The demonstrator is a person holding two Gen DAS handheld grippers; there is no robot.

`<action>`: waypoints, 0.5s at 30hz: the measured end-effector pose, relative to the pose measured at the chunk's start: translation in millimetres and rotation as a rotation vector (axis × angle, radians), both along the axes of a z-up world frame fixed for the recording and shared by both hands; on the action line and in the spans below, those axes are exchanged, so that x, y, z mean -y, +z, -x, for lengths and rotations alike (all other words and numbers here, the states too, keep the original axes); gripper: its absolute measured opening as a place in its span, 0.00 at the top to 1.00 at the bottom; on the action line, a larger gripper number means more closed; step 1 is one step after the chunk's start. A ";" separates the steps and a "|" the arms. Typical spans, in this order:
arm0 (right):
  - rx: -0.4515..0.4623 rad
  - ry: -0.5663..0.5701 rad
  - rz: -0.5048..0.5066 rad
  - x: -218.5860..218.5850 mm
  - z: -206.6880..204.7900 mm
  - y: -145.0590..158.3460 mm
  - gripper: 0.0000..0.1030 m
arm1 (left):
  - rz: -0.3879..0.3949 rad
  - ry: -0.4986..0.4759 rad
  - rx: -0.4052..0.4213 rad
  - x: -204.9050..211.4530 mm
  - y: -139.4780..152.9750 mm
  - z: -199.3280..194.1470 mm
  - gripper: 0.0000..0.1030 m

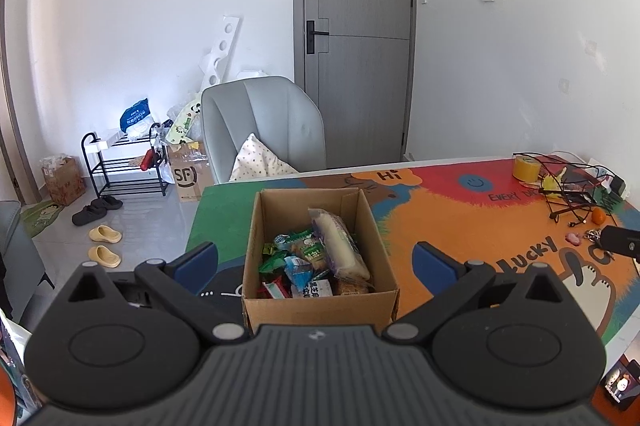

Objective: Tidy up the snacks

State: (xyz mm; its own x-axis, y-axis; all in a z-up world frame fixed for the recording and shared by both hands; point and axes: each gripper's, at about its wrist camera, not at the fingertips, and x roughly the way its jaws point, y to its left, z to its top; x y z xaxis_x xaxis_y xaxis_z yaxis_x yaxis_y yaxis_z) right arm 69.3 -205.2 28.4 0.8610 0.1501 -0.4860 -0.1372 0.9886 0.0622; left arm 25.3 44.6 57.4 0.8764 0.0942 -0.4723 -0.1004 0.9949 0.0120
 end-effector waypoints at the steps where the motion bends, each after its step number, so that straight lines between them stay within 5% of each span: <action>1: -0.002 -0.003 0.003 0.3 -0.5 -0.4 0.00 | 0.001 -0.001 -0.001 -0.1 -0.2 0.3 0.00; 15: -0.011 -0.008 0.014 0.5 -3.2 -3.4 0.00 | 0.008 -0.007 -0.019 2.1 -3.0 -1.2 0.00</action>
